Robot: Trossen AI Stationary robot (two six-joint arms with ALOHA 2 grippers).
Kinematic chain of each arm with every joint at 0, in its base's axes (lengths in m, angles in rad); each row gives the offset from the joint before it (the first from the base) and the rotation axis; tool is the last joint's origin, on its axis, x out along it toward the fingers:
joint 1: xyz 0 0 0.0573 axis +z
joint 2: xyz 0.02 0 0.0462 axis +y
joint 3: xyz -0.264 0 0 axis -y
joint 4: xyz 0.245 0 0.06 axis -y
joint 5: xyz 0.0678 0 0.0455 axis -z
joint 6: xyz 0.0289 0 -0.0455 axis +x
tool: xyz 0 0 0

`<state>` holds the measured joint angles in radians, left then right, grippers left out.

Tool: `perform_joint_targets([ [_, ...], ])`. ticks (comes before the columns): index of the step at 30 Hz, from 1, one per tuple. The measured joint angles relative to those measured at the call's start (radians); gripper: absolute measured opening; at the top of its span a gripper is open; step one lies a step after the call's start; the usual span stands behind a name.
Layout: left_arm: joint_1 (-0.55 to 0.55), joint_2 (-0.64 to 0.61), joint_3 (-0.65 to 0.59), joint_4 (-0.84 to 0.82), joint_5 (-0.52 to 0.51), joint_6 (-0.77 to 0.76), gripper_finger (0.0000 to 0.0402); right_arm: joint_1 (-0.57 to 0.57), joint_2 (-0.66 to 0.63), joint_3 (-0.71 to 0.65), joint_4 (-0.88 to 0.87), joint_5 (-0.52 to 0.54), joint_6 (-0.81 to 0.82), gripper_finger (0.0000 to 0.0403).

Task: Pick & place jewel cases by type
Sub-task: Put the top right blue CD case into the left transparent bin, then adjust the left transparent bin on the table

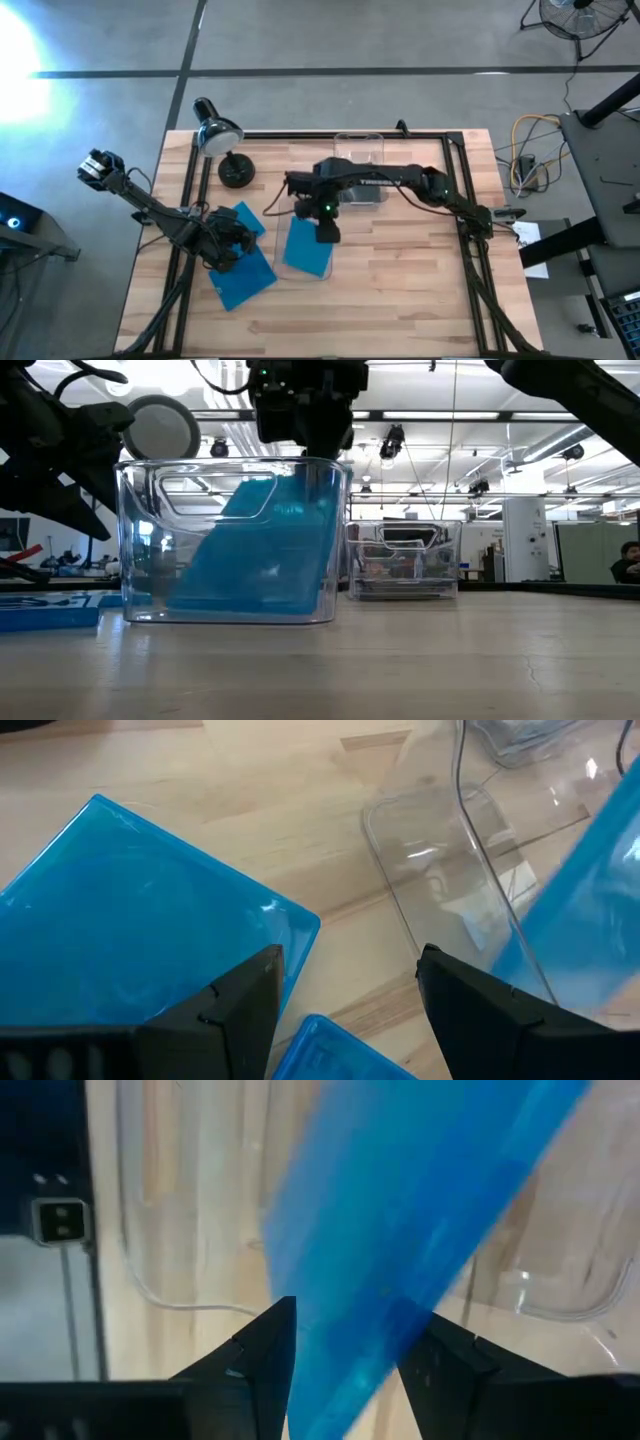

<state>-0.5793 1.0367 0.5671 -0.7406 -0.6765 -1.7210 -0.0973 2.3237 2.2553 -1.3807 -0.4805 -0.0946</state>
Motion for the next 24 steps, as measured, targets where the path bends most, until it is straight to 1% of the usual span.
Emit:
perform_joint_targets([
  [4, 0.000, 0.000, 0.000, 0.000, -0.004, 0.000, 0.0213, 0.000, 0.004, -0.001, 0.033, 0.002, -0.034, 0.0152],
  [6, 0.000, 0.000, 0.000, 0.000, -0.006, 0.000, 0.0213, -0.002, 0.002, 0.000, 0.060, 0.043, -0.035, 0.0149],
  [8, 0.000, 0.000, 0.000, 0.000, -0.006, 0.000, 0.0213, 0.000, 0.002, 0.007, 0.082, 0.135, -0.018, 0.0151],
  [10, 0.000, 0.000, 0.000, 0.000, -0.006, 0.000, 0.0213, 0.000, 0.002, 0.014, 0.102, 0.251, -0.012, 0.0158],
  [13, 0.000, 0.000, 0.000, 0.007, -0.005, -0.001, 0.0213, 0.000, -0.006, 0.029, 0.127, 0.480, 0.033, 0.0175],
  [15, 0.000, 0.000, 0.001, 0.010, 0.011, 0.005, 0.0213, 0.000, -0.011, 0.047, 0.127, 0.596, 0.051, 0.0188],
  [16, 0.000, 0.000, 0.001, 0.012, 0.028, 0.018, 0.0213, -0.001, -0.017, 0.056, 0.124, 0.611, 0.062, 0.0194],
  [17, 0.000, 0.000, 0.001, 0.017, 0.054, 0.041, 0.0213, -0.001, -0.023, 0.063, 0.114, 0.589, 0.071, 0.0200],
  [20, 0.000, 0.000, 0.001, 0.031, 0.202, 0.135, 0.0213, -0.005, -0.048, 0.066, 0.067, 0.430, 0.131, 0.0209],
  [21, 0.000, 0.000, 0.001, 0.038, 0.260, 0.165, 0.0213, -0.004, -0.055, 0.061, 0.053, 0.401, 0.149, 0.0210],
  [23, -0.003, 0.000, 0.001, 0.066, 0.336, 0.203, 0.0213, 0.005, -0.073, 0.044, 0.027, 0.400, 0.170, 0.0210],
  [24, -0.007, 0.001, 0.001, 0.101, 0.340, 0.225, 0.0213, 0.012, -0.085, 0.033, 0.020, 0.403, 0.175, 0.0209],
])
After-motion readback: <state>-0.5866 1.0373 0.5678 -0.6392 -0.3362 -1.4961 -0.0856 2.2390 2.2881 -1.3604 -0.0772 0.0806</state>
